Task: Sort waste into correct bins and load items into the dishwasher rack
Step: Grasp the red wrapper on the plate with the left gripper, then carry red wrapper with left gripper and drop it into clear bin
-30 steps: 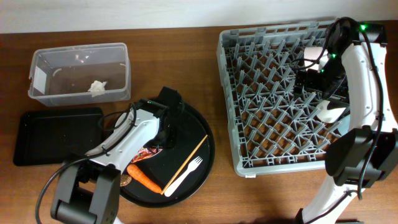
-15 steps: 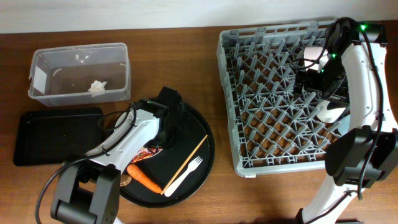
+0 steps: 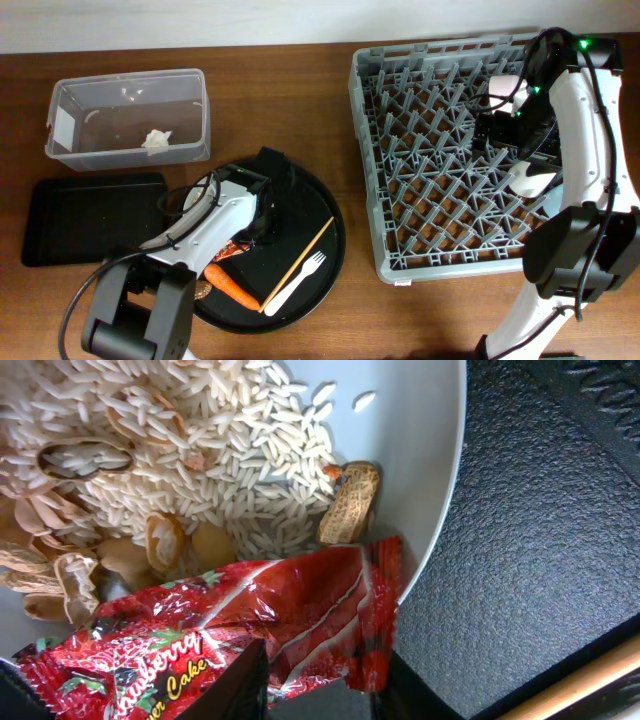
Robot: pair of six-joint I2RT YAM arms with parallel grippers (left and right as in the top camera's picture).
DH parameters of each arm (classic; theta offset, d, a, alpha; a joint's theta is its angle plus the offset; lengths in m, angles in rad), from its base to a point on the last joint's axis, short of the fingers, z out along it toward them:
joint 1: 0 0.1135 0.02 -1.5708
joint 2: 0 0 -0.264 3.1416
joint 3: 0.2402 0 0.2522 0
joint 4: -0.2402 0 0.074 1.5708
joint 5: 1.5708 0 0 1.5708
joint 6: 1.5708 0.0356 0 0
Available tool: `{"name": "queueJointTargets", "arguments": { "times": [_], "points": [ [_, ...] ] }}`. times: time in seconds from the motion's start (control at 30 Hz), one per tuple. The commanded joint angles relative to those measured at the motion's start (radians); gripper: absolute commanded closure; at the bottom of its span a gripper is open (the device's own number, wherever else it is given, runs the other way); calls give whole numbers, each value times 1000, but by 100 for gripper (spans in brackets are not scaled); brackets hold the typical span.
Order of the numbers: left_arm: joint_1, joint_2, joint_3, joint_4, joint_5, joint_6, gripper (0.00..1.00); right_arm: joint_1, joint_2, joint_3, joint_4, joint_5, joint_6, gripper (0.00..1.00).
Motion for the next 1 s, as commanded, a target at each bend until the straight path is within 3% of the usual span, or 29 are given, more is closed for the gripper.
{"name": "queueJointTargets", "arguments": {
  "times": [0.0,0.07,0.27,0.43,0.57,0.7,0.83,0.97],
  "points": [
    [3,8,36,2,-26,1,81,-1,-24,-4,-5,5,1,1],
    [3,8,47,2,-27,1,90,-1,-24,-4,-5,5,1,1],
    [3,8,49,1,-69,1,99,-1,-24,-4,-5,5,1,1],
    [10,8,134,-60,-156,2,100,-1,-24,-4,-5,5,1,1],
    [54,8,303,-147,-185,90,99,-1,-24,-4,-5,5,1,1],
    [129,8,453,-166,-184,92,100,-1,-24,-4,-5,5,1,1],
    [225,8,558,-115,-184,92,100,-1,-24,-4,-5,5,1,1],
    [322,14,568,72,-180,92,100,-1,-24,-4,-5,5,1,1]
  ]
}}
